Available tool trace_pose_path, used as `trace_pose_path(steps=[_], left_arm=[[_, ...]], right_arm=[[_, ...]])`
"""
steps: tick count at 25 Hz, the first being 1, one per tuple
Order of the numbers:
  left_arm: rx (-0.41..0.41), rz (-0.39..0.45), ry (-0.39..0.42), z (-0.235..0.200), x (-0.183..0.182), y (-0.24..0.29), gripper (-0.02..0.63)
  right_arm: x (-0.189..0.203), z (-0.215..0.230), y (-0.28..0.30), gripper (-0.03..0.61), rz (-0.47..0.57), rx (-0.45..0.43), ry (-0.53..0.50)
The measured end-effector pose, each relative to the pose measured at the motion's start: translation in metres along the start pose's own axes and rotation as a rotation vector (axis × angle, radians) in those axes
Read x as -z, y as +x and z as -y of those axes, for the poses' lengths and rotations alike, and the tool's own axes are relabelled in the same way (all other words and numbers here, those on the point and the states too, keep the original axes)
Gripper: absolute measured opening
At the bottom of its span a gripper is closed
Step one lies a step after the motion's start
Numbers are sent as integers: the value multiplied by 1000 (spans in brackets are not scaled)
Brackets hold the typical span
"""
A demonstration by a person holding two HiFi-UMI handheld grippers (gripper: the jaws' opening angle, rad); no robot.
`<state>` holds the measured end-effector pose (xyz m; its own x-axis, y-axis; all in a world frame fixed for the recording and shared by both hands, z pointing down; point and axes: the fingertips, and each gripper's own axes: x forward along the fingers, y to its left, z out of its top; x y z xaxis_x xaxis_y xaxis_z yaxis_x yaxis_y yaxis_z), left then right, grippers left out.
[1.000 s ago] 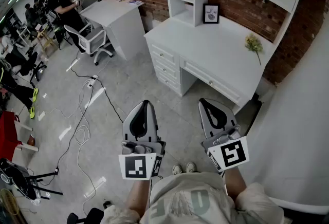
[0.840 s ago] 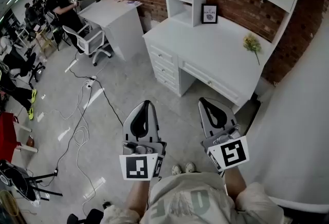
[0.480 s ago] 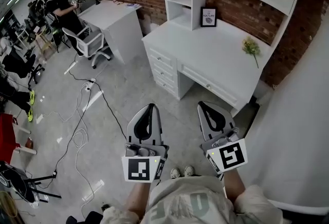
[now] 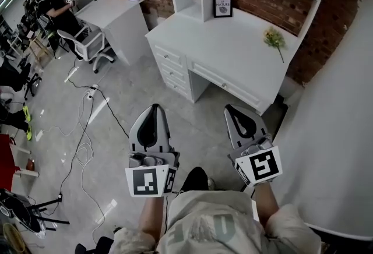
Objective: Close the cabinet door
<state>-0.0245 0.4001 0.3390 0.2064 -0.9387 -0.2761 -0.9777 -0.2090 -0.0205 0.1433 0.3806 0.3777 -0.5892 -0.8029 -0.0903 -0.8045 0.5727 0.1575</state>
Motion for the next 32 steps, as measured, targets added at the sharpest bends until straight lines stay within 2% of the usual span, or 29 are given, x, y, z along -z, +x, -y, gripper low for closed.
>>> trace_pose_path(steps=[3, 8, 14, 17, 19, 23, 28, 32], left_arm=[[3, -9, -1, 0, 4, 6, 12], [8, 27, 14, -2, 0, 38, 12], [9, 42, 21, -19, 18, 81, 12], [17, 39, 10, -33, 43, 112, 12], [26, 16, -5, -46, 69, 138, 12], [22, -33, 13, -82, 107, 211, 12], [23, -34, 13, -145, 117, 321, 12], [13, 5, 2, -198, 116, 401, 12]], right_arm=[[9, 7, -7, 12, -16, -7, 40], [12, 36, 1, 12, -18, 13, 18], [29, 51, 45, 12, -7, 2, -20], [49, 63, 79, 12, -17, -2, -10], [69, 71, 112, 12, -36, -12, 17], [95, 89, 200, 12, -67, -41, 32], [89, 120, 335, 14, -52, -63, 110], [71, 144, 430, 14, -22, -71, 84]])
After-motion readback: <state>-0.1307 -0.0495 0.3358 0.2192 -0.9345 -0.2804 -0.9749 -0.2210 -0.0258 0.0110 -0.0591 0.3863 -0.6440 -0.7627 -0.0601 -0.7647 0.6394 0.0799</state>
